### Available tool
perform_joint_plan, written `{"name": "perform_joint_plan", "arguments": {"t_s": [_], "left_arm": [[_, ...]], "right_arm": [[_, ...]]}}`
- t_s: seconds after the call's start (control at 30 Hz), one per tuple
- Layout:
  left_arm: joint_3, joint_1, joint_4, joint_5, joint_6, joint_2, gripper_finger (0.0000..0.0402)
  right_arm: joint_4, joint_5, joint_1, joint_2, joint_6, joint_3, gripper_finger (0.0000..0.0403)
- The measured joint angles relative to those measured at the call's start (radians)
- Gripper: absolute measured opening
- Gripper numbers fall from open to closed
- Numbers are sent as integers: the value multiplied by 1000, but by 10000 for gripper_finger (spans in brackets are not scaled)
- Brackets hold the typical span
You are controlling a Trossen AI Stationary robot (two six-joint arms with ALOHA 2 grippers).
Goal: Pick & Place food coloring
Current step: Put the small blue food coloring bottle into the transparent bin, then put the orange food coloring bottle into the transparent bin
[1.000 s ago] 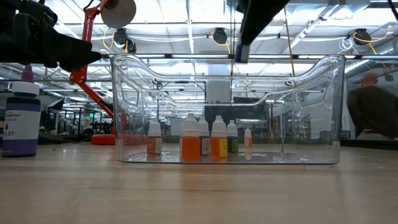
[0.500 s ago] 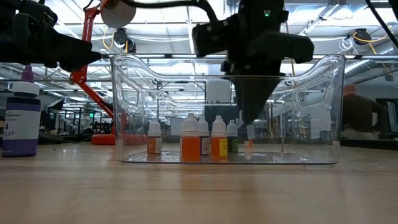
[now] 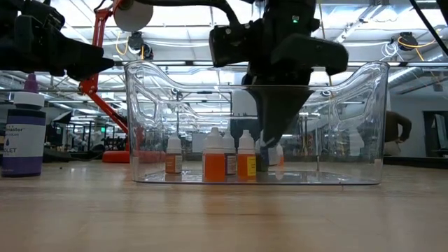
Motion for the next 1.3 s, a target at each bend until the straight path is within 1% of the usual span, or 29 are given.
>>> {"name": "perform_joint_plan", "arguments": {"t_s": [0.1,0.27,0.47,0.53,0.63,0.7,0.77,0.83,1.0,1.17,1.23,1.3], "left_arm": [[0,0,0,0,0,0,306],[0,0,0,0,0,0,306],[0,0,0,0,0,0,306],[0,0,0,0,0,0,306],[0,0,0,0,0,0,306],[0,0,0,0,0,0,306],[0,0,0,0,0,0,306],[0,0,0,0,0,0,306],[0,0,0,0,0,0,306],[0,0,0,0,0,0,306],[0,0,0,0,0,0,306],[0,0,0,0,0,0,306]], "right_arm": [[30,-3,0,0,-3,-17,46],[70,-50,-5,-4,-3,-59,46],[79,-50,-5,-6,13,-66,47],[79,-52,-5,-9,26,-67,71],[66,-53,-5,-16,57,-71,124],[65,-53,-5,-25,77,-70,151],[61,-54,-5,-37,90,-70,170],[58,-54,-4,-51,107,-70,180],[47,-53,-5,-118,111,-70,186],[43,-44,-21,-221,78,-69,177],[41,9,-36,-268,48,-69,174],[36,92,-59,-309,2,-68,171]]}}
